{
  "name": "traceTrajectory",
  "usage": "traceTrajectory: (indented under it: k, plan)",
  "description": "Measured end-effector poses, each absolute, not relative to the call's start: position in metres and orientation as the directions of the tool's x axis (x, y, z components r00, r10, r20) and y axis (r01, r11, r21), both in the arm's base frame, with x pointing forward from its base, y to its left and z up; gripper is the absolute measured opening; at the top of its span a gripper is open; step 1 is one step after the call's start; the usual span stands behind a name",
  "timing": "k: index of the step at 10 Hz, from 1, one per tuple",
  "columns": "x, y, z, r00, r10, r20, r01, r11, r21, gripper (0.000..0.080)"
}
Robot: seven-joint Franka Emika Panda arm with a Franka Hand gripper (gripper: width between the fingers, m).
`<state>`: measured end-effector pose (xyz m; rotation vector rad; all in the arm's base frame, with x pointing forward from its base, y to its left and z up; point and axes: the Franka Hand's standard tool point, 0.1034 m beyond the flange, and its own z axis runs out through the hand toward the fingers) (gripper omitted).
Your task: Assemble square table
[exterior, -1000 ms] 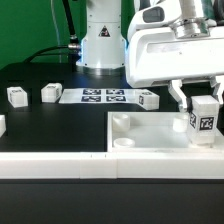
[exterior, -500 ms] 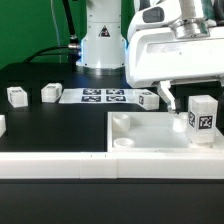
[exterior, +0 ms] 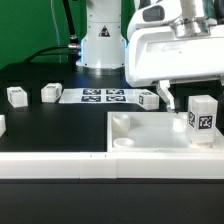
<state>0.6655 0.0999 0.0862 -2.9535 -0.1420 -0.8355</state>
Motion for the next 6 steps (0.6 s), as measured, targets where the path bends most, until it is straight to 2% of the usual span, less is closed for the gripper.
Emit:
traceTrajectory:
  k: [3, 6]
  plan:
    - [0.671, 0.097, 0.087, 0.902, 0.068, 0.426, 0.101, -0.993, -0.056, 0.0649]
    - [0.676, 0.109, 0.088, 0.975, 0.067, 0.213, 0.089, -0.991, -0.096, 0.0649]
